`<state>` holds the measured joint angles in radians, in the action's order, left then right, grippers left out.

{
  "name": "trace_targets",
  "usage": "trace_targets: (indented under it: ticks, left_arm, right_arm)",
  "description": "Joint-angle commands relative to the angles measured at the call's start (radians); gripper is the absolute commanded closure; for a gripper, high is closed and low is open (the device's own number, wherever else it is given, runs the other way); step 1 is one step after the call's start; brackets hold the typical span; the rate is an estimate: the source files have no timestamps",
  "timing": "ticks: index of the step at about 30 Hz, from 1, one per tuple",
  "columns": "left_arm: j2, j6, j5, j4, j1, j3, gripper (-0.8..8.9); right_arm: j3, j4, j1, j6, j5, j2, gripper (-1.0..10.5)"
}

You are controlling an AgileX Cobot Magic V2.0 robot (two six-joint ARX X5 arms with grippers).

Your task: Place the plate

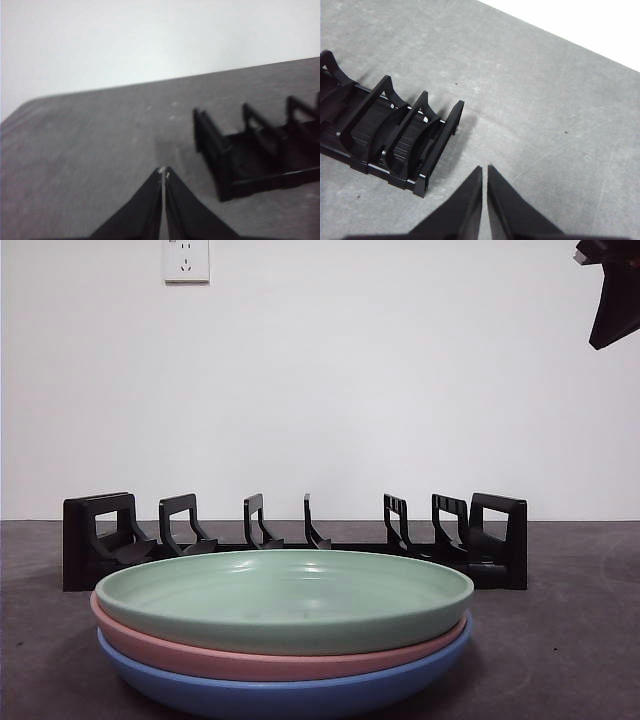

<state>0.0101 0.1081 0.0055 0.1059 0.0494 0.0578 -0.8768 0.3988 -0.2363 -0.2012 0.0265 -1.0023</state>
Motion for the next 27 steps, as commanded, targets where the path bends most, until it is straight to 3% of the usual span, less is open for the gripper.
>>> trace_targets:
  ticks: [1, 7, 20, 22, 27]
  left_arm:
    - [-0.007, -0.073, 0.000, -0.099, -0.030, -0.048, 8.06]
    - [-0.003, -0.128, 0.003, -0.084, -0.055, -0.045, 8.06]
    - [0.000, -0.128, 0.002, -0.077, -0.055, -0.045, 8.06]
    - [0.000, -0.128, 0.002, -0.077, -0.055, -0.045, 8.06]
    - [0.000, -0.128, 0.002, -0.077, -0.055, -0.045, 8.06]
  right_arm:
    - [-0.008, -0.013, -0.003, 0.010, 0.000, -0.005, 9.3]
    - [-0.008, -0.016, -0.003, 0.010, 0.000, -0.005, 9.3]
    - [-0.008, -0.017, -0.004, 0.005, 0.000, -0.004, 9.3]
    - [-0.008, -0.014, -0.005, -0.066, 0.026, 0.022, 9.3]
    - [0.051, -0.058, -0.005, -0.130, 0.047, 0.122, 9.3]
